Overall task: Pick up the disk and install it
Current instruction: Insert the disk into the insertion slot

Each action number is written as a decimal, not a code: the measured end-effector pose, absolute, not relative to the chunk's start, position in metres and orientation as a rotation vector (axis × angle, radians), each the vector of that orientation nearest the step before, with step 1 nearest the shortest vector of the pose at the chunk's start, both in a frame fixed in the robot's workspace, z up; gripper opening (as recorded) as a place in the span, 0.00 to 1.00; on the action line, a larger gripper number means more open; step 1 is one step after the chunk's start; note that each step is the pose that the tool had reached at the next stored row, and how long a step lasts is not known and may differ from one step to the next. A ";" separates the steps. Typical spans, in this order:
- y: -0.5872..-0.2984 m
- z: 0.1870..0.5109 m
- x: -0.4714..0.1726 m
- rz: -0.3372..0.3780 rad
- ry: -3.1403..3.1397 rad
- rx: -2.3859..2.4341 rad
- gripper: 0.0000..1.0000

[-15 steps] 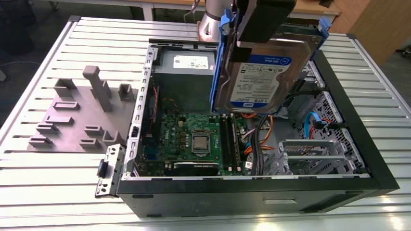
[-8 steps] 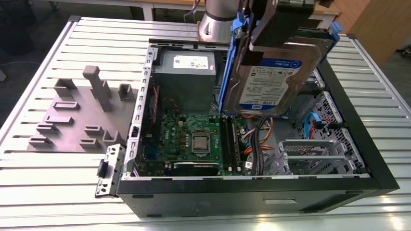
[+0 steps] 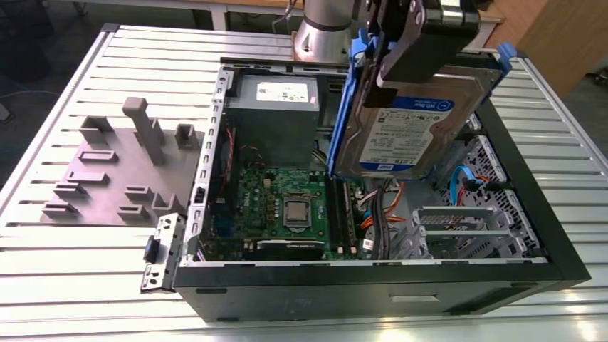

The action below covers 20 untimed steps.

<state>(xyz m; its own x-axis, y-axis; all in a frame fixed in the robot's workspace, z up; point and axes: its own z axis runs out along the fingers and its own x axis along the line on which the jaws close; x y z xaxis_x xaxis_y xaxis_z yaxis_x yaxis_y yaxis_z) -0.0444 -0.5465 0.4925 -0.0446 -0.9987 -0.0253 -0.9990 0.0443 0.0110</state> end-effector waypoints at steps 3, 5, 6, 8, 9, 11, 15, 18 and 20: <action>-0.554 0.491 -0.044 0.040 2.263 -2.164 0.37; -0.558 0.491 -0.042 0.040 2.262 -2.164 0.37; -0.559 0.490 -0.040 0.040 2.262 -2.164 0.37; -0.561 0.490 -0.036 0.040 2.263 -2.164 0.37; -0.562 0.490 -0.033 0.040 2.263 -2.164 0.37; -0.563 0.489 -0.028 0.040 2.262 -2.164 0.37; -0.565 0.488 -0.019 0.040 2.262 -2.164 0.37; -0.566 0.487 -0.015 0.040 2.263 -2.164 0.37; -0.566 0.485 -0.015 0.039 2.262 -2.164 0.37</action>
